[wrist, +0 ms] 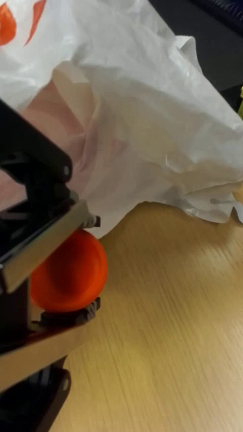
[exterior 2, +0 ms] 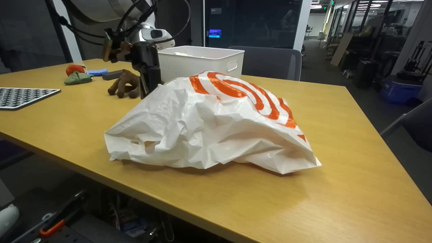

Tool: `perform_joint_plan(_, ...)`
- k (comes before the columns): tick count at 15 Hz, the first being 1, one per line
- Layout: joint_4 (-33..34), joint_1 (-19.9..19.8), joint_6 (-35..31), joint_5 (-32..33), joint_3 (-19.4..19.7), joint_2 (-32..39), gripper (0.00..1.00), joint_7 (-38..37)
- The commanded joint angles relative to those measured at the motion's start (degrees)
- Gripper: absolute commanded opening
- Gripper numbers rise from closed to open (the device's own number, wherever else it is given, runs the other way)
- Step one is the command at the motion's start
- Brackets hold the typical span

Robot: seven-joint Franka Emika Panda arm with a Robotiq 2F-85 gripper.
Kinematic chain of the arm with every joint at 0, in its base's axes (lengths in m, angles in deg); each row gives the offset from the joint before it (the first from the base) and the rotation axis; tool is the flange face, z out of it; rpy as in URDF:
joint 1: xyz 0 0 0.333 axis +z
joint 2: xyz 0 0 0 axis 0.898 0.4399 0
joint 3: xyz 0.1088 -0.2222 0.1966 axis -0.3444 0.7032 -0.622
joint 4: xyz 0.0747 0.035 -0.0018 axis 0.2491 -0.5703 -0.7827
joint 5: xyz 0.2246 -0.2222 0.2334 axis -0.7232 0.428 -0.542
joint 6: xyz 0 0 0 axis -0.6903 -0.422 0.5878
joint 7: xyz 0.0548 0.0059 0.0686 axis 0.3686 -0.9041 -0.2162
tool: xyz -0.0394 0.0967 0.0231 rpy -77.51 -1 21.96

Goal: Put the two shirts in the white basket and then put the yellow container and toy moose in the plastic bag

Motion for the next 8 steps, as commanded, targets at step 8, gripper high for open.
perform_joint_plan(8, -3.7, -4.4, -1.0, 19.6, 4.1, 0.7, 0.28, -26.5)
